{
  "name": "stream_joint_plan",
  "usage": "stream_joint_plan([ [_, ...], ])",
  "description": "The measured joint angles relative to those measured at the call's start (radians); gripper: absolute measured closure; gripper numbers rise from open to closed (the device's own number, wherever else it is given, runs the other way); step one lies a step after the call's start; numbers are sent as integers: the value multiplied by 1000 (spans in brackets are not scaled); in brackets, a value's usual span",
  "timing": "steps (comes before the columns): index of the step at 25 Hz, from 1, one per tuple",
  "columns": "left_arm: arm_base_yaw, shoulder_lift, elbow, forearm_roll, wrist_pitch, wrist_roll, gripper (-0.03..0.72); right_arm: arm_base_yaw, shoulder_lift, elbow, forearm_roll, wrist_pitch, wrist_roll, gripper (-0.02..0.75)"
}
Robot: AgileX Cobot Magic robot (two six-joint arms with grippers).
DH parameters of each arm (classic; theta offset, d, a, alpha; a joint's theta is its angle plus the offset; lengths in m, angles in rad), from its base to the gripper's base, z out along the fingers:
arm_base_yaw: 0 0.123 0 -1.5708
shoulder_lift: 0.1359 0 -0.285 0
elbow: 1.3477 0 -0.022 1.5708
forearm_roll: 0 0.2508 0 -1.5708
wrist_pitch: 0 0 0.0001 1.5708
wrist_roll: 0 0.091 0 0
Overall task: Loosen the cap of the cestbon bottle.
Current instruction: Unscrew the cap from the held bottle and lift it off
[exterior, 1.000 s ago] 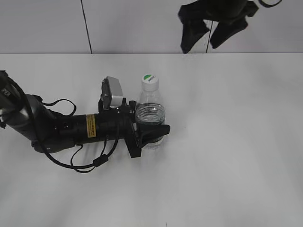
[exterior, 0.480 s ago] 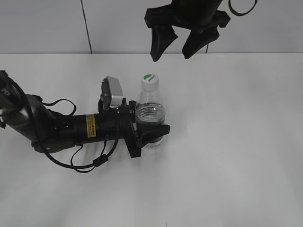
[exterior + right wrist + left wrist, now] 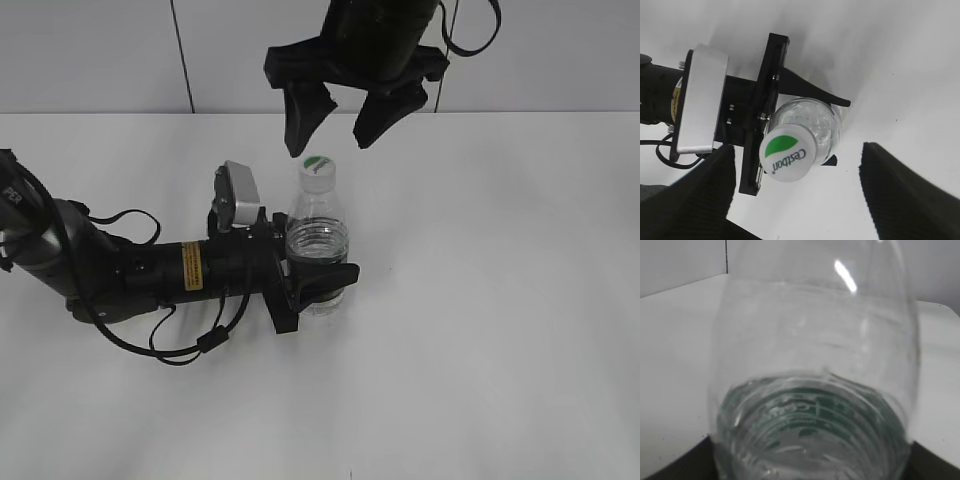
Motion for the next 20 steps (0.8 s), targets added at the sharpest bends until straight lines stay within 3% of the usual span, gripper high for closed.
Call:
stream_joint_plan([
  [16,-2,0,0,-2,1,0,280,19,54,0,-9,0,3,153],
  [20,-2,0,0,-2,1,0,280,19,54,0,-10,0,3,190],
])
